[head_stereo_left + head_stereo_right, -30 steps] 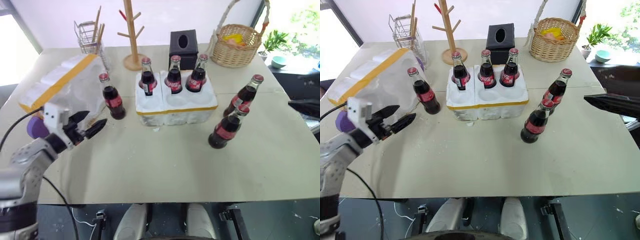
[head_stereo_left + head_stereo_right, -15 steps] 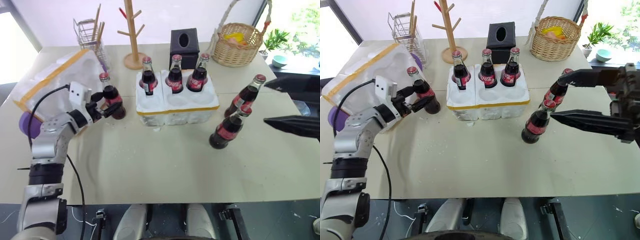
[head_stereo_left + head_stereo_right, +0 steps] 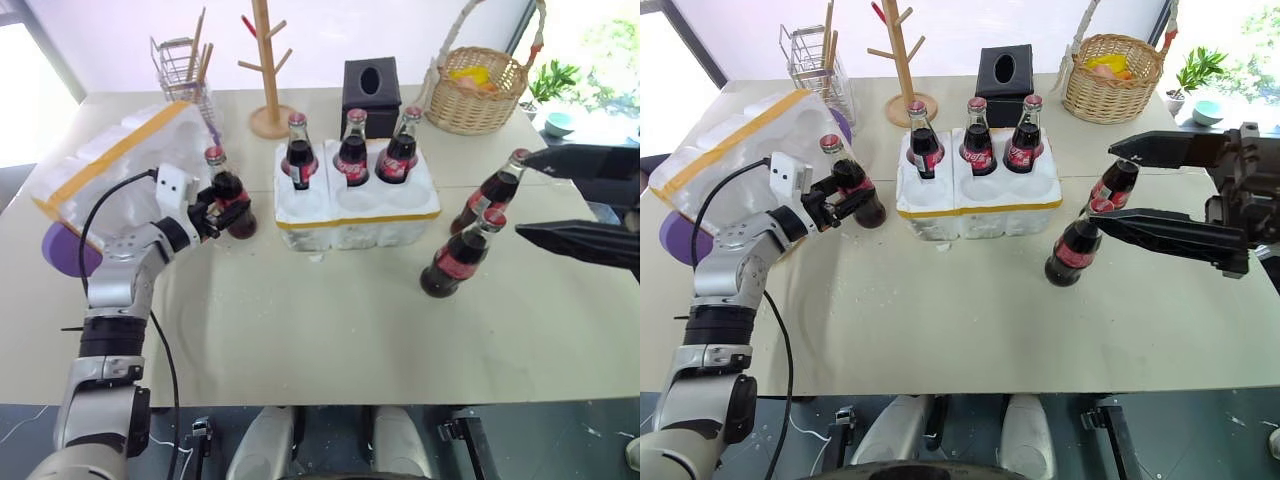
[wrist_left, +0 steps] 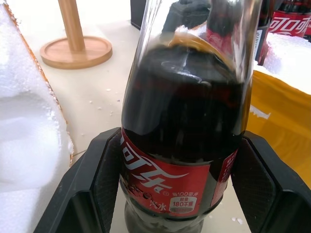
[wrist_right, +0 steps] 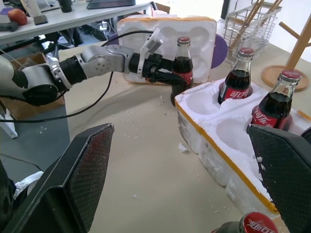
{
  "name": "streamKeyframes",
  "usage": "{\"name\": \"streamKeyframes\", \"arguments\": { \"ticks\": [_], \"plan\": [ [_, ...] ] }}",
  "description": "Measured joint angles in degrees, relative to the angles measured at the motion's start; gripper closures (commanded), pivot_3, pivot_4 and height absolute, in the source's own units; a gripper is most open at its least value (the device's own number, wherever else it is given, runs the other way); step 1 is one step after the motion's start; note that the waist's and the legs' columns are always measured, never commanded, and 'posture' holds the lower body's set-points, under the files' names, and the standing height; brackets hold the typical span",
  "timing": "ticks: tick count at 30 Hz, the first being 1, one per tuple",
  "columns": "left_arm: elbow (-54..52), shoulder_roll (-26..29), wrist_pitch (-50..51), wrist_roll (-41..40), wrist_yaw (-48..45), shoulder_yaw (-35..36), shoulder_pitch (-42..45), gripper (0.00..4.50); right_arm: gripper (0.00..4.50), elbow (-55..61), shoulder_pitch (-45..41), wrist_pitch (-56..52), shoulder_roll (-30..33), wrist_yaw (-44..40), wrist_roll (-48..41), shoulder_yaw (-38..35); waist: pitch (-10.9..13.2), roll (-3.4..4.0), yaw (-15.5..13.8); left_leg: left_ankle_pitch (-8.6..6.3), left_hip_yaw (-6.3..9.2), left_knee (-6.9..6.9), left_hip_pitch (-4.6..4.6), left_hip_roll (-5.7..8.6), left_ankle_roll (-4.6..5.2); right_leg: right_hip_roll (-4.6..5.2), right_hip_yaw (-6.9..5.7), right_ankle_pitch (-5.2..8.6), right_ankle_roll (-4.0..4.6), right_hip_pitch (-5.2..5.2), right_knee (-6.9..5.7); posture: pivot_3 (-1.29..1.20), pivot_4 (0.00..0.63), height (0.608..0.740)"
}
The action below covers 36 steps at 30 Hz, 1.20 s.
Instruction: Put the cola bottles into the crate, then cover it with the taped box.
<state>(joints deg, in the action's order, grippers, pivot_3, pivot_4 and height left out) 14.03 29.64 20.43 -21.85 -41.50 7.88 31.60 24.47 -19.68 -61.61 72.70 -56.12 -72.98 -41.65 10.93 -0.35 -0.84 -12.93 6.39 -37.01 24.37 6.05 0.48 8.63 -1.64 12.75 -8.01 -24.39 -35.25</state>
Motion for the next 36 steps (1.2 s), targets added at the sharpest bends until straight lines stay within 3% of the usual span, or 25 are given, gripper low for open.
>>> {"name": "streamKeyframes", "arguments": {
  "ticks": [9,15,24,36],
  "plan": [
    [-14.70,7.60,17.77,-12.96,-11.08,-0.02,0.81,1.86,0.00,0.83,4.35,1.26,-0.37,-1.32,4.14,0.14,0.15,-0.18,0.02,0.00,0.04,-0.13,0.11,0.02,0.00,-0.01,0.00,-0.10,-0.03,-0.07,-0.04,0.00,0.150,0.734],
    [-16.99,10.39,25.66,-19.87,-16.38,-0.12,6.80,1.86,0.00,1.87,6.38,1.54,-1.83,-0.45,4.76,-0.32,0.18,-0.23,-0.03,0.02,0.04,-0.18,0.11,0.03,0.00,-0.02,0.01,-0.11,0.00,-0.07,-0.09,0.00,0.150,0.734],
    [-0.74,4.87,13.96,-11.04,-19.82,-5.21,22.11,1.86,0.00,3.05,8.11,1.89,-3.61,2.66,4.89,-1.59,0.19,-0.24,0.12,0.04,0.00,-0.22,0.07,0.04,-0.01,-0.01,0.01,-0.17,0.05,-0.01,-0.06,0.00,0.150,0.734],
    [8.81,0.47,3.65,-1.52,-23.57,-9.74,22.91,1.86,0.00,5.98,12.63,1.89,-6.54,6.31,4.54,-4.01,0.21,-0.28,0.02,0.04,0.01,-0.23,0.09,0.06,0.01,0.01,0.01,-0.21,-0.01,-0.03,-0.12,0.00,0.150,0.734]
  ]
}}
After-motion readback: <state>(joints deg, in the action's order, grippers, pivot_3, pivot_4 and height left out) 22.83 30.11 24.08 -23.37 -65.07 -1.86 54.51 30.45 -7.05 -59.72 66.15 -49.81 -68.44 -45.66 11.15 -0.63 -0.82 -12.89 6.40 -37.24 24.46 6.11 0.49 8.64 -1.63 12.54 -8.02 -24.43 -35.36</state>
